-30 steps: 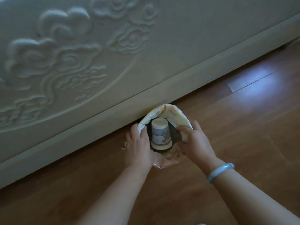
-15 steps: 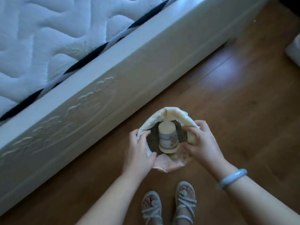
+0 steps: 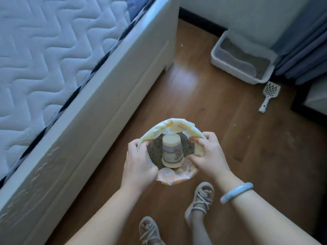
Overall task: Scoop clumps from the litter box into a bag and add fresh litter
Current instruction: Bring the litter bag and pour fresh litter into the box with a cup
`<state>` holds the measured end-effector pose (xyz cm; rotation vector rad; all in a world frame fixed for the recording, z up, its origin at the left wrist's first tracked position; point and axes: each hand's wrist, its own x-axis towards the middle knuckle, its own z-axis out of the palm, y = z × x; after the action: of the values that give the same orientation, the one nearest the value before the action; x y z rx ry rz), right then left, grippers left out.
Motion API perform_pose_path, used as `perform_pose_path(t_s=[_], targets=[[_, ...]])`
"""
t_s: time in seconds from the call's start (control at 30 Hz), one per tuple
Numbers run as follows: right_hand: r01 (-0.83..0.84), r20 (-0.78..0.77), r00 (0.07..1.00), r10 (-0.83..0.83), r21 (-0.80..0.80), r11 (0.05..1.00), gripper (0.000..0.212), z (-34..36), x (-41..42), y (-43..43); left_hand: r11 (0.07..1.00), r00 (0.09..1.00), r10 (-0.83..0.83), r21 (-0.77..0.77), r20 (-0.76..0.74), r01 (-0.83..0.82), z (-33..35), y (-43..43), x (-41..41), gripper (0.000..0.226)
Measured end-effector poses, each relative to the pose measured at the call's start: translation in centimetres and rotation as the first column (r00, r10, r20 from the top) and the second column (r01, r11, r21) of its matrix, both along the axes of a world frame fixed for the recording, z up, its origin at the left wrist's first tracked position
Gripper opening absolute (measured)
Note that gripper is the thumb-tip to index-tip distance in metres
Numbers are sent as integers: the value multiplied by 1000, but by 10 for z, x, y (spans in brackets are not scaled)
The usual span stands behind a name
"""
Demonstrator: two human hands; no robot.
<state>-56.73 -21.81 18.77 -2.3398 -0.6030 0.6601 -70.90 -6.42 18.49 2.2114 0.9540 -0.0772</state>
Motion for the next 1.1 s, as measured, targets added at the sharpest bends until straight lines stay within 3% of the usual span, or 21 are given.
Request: perform_pose_path(t_s=[0.57, 1.1], targets=[[239, 3, 971, -240, -58, 969, 52, 33, 217, -103, 979, 981, -193, 69, -3, 193, 27, -83, 261, 65], [498, -28, 864, -503, -98, 861, 54, -15, 386, -57, 896, 896, -444, 18, -13, 445, -16, -20, 474, 69]])
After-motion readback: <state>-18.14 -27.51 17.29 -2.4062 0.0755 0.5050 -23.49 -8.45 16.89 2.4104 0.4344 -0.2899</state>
